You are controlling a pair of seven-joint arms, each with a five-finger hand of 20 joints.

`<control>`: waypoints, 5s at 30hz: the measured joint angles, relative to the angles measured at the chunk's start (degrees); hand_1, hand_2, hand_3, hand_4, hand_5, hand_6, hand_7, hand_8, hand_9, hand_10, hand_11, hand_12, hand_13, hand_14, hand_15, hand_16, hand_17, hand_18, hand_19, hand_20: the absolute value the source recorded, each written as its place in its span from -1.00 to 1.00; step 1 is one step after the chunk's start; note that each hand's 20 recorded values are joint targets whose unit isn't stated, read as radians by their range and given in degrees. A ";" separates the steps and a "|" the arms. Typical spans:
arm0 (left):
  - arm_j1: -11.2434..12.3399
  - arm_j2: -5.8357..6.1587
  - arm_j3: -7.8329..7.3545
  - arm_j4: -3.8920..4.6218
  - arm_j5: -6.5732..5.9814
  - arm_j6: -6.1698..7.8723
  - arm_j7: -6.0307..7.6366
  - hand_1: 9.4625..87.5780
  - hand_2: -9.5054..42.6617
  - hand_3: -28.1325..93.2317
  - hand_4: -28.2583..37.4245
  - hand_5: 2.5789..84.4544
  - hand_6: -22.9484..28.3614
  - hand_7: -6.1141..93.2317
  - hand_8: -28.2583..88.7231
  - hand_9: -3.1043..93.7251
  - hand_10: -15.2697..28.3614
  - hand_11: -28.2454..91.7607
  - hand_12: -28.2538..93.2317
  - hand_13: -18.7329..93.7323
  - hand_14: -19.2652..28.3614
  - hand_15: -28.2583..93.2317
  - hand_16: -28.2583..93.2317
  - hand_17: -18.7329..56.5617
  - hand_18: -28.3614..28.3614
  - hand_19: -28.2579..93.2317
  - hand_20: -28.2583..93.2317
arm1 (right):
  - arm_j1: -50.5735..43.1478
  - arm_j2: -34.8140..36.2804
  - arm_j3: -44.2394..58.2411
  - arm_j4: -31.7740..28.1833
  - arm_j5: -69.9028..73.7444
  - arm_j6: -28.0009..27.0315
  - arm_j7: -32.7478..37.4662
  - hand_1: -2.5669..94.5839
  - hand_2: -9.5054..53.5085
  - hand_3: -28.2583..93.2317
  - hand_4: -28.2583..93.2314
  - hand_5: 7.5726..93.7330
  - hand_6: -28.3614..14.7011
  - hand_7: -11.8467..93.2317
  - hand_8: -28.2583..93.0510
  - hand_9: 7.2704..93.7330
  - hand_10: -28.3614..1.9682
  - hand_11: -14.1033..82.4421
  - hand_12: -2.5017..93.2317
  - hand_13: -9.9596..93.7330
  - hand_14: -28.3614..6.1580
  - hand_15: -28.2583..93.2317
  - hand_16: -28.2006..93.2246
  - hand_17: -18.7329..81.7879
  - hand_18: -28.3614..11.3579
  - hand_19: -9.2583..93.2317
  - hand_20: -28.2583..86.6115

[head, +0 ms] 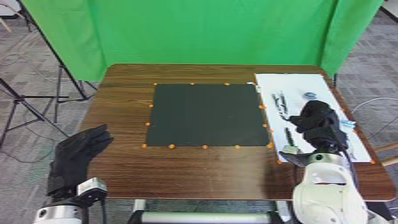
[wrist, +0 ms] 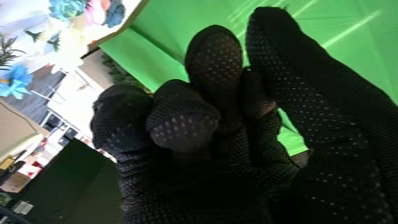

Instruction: Arrange flowers

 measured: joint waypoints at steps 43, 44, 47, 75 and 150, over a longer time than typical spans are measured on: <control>0.81 -0.09 -0.39 -0.20 -0.52 -0.12 0.51 -0.51 -0.37 0.78 -0.69 0.26 0.49 -0.47 -0.69 0.01 0.75 0.08 -0.36 -0.12 1.00 0.54 -0.76 -0.69 0.85 0.50 -0.35 | -9.96 -3.24 9.41 -3.80 7.88 -0.48 -3.92 -0.16 -0.92 0.68 -0.93 0.16 0.08 0.57 -0.23 0.56 -0.18 -0.02 -0.49 0.44 -0.24 0.44 -0.19 0.19 -0.59 0.81 -0.37; 0.78 -0.09 -0.37 -0.20 -0.52 -0.12 0.51 -0.51 -0.37 0.78 -0.70 0.26 0.49 -0.47 -0.69 0.01 0.75 0.08 -0.36 -0.12 1.00 0.54 -0.76 -0.69 0.85 0.50 -0.35 | -10.25 -3.31 10.03 -4.01 9.39 -0.58 -4.73 -0.17 -0.92 0.68 -0.94 0.14 0.06 0.55 -0.25 0.51 -0.25 -0.03 -0.50 0.40 -0.26 0.44 -0.20 0.15 -0.62 0.79 -0.39; 0.75 -0.09 -0.34 -0.22 -0.51 -0.10 0.50 -0.51 -0.37 0.78 -0.70 0.26 0.49 -0.47 -0.69 0.01 0.75 0.08 -0.36 -0.12 1.00 0.54 -0.76 -0.69 0.86 0.50 -0.35 | -11.30 -3.66 12.42 -4.69 14.53 -1.83 -7.44 -0.20 -0.92 0.69 -0.94 0.09 0.07 0.54 -0.29 0.42 -0.25 -0.07 -0.52 0.33 -0.31 0.44 -0.22 0.06 -0.68 0.75 -0.41; 1.50 0.03 -0.70 -0.46 -1.25 0.62 1.45 -0.51 -0.37 0.78 -0.70 0.26 0.49 -0.47 -0.69 0.01 0.75 0.08 -0.36 -0.12 1.00 0.54 -0.76 -0.69 0.85 0.50 -0.36 | -9.10 -4.70 13.03 -5.28 16.32 -9.47 -7.40 -0.27 -0.87 0.72 -0.92 0.17 0.01 0.24 -0.81 0.43 -0.31 -0.21 -0.58 0.33 -0.34 0.55 -0.24 0.05 -0.70 0.85 -0.46; 1.64 -3.61 -3.37 -1.17 2.01 -0.35 -4.12 -0.51 -0.36 0.78 -0.70 0.26 0.50 -0.47 -0.69 0.01 0.75 0.08 -0.37 -0.12 1.00 0.55 -0.76 -0.69 0.85 0.51 -0.38 | 10.10 -7.05 0.75 7.83 -1.10 -53.89 12.26 0.16 -0.76 0.67 -1.00 0.38 0.05 0.24 -0.18 0.61 -0.31 0.33 -0.33 0.57 -0.15 0.76 -0.06 0.30 -0.79 1.00 0.05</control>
